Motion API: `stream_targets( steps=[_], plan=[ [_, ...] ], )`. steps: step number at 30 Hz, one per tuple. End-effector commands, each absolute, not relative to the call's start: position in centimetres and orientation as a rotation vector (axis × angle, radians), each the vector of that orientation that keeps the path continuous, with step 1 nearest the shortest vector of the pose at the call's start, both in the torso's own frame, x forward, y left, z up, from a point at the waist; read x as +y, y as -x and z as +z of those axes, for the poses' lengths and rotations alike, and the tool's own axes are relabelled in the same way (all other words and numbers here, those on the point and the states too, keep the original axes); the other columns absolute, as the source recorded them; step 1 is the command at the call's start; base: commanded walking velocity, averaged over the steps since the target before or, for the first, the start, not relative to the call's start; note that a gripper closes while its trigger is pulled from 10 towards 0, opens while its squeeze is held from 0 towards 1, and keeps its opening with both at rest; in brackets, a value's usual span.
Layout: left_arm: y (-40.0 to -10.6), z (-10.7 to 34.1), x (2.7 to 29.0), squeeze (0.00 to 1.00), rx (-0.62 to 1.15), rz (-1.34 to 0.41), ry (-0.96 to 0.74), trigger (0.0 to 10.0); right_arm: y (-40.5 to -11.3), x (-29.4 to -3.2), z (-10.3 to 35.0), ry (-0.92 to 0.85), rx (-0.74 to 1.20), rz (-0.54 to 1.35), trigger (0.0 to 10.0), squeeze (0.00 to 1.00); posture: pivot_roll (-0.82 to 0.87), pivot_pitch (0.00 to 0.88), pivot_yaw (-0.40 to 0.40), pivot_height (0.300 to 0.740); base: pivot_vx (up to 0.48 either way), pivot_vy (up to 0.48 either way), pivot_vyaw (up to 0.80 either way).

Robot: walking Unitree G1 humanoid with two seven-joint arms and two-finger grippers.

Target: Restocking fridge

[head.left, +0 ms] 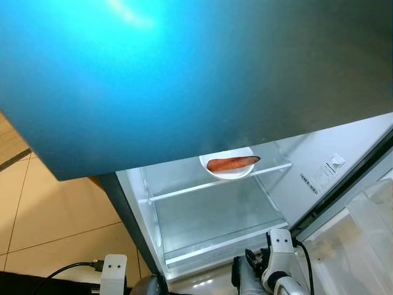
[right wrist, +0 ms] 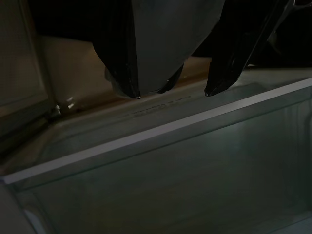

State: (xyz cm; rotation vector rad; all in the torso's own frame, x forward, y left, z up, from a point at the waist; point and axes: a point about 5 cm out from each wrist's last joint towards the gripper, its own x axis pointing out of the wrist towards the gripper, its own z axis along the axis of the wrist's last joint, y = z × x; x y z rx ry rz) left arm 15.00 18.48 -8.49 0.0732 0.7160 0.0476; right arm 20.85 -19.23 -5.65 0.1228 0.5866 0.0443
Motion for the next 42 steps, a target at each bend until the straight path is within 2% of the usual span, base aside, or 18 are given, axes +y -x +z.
stream_targets(
  steps=[1,42],
  plan=[
    [-13.48,-9.26,18.27,0.00,0.787,0.033,-0.071,10.0,-20.12,-19.18,-6.12,-0.128,0.609,0.030,10.0,0.00,-0.10,0.131,0.027,0.626,0.000,0.000,0.00],
    [-13.56,-9.21,18.36,0.00,0.784,0.009,-0.064,10.0,-19.98,-19.28,-6.13,-0.130,0.602,0.025,10.0,0.00,-0.10,0.131,0.031,0.626,0.000,0.000,0.00]
  ],
)
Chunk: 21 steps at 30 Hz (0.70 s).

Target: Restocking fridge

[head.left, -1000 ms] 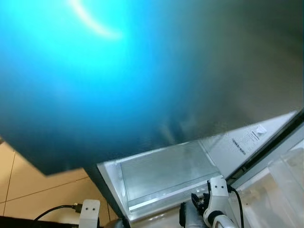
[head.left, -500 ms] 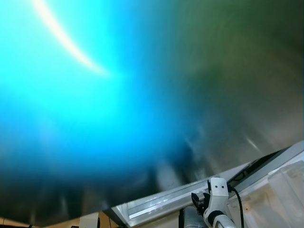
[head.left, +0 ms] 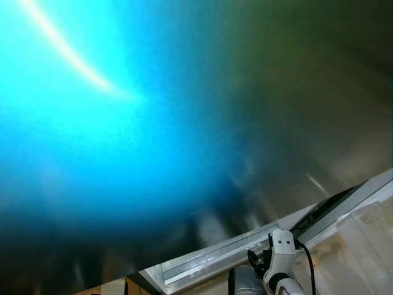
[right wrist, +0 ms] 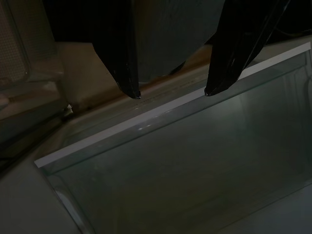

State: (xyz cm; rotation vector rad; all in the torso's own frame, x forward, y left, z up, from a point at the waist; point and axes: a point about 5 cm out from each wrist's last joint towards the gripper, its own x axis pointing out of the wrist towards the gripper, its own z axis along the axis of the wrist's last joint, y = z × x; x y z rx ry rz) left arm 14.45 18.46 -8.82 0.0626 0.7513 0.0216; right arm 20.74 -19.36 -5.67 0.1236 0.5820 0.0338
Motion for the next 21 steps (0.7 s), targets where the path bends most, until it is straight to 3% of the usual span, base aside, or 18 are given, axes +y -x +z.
stream_targets(
  steps=[1,17,21],
  plan=[
    [-13.56,-9.21,18.36,0.00,0.784,0.009,-0.064,10.0,-19.99,-19.29,-6.13,-0.130,0.602,0.024,10.0,0.00,-0.10,0.131,0.031,0.626,0.000,0.000,0.00],
    [-13.59,-9.19,18.30,0.00,0.780,0.003,-0.054,10.0,-19.92,-19.33,-6.16,-0.130,0.604,0.023,10.0,0.00,-0.10,0.132,0.030,0.626,0.000,0.000,0.00],
    [-13.58,-9.19,18.29,0.00,0.779,0.002,-0.052,10.0,-19.88,-19.33,-6.18,-0.129,0.605,0.024,10.0,0.00,-0.10,0.132,0.031,0.626,-0.256,0.000,0.00]
  ],
)
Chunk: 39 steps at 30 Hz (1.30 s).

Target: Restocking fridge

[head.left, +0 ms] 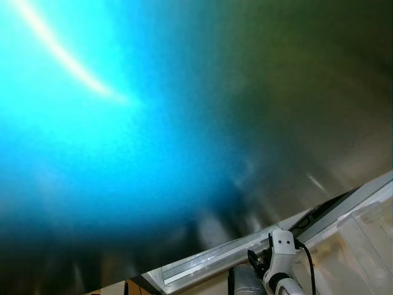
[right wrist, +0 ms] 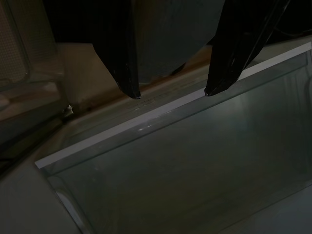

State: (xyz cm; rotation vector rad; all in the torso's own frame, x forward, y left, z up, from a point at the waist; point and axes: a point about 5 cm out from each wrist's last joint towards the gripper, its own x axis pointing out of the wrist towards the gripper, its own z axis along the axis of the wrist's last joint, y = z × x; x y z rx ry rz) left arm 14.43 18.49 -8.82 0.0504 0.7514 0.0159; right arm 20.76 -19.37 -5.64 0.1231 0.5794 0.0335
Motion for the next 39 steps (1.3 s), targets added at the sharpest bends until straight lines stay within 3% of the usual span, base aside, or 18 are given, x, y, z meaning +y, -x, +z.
stream_targets(
  steps=[1,39],
  plan=[
    [-13.58,-9.19,18.29,0.00,0.779,0.002,-0.052,10.0,-19.88,-19.33,-6.18,-0.129,0.605,0.024,10.0,0.00,-0.10,0.132,0.031,0.626,-0.262,0.000,0.00],
    [-13.03,-9.34,18.15,0.00,0.785,-0.001,-0.047,10.0,-19.52,-19.38,-6.36,-0.122,0.616,0.030,10.0,0.00,-0.10,0.138,0.026,0.626,-0.275,0.000,0.00]
  ],
)
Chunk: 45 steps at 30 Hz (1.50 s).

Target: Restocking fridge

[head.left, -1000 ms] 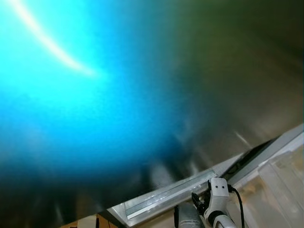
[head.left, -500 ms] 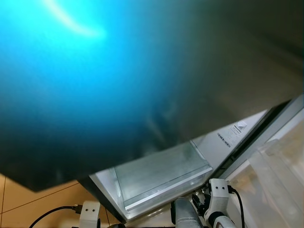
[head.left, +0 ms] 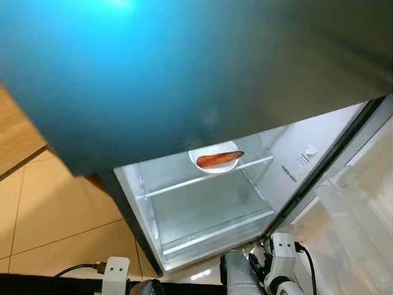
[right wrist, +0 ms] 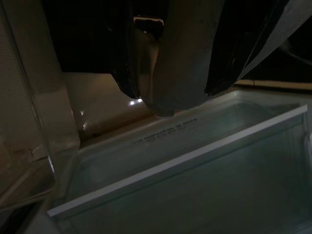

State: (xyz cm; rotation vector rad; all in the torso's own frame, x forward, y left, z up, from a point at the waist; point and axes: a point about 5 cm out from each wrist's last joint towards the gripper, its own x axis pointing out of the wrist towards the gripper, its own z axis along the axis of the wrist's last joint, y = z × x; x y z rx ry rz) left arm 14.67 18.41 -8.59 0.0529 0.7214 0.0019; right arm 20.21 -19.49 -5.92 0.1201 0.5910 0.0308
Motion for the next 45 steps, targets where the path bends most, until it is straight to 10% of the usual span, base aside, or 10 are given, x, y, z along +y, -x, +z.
stream_targets(
  steps=[1,45],
  plan=[
    [-12.93,-9.37,18.13,0.00,0.787,-0.001,-0.048,10.0,-19.49,-19.34,-6.40,-0.119,0.620,0.033,10.0,0.00,-0.10,0.138,0.025,0.626,0.000,0.000,0.00],
    [-12.22,-9.59,17.82,0.00,0.798,-0.007,-0.049,10.0,-19.44,-19.23,-6.51,-0.109,0.637,0.049,10.0,0.00,-0.10,0.134,0.020,0.626,0.000,0.000,0.00]
  ],
)
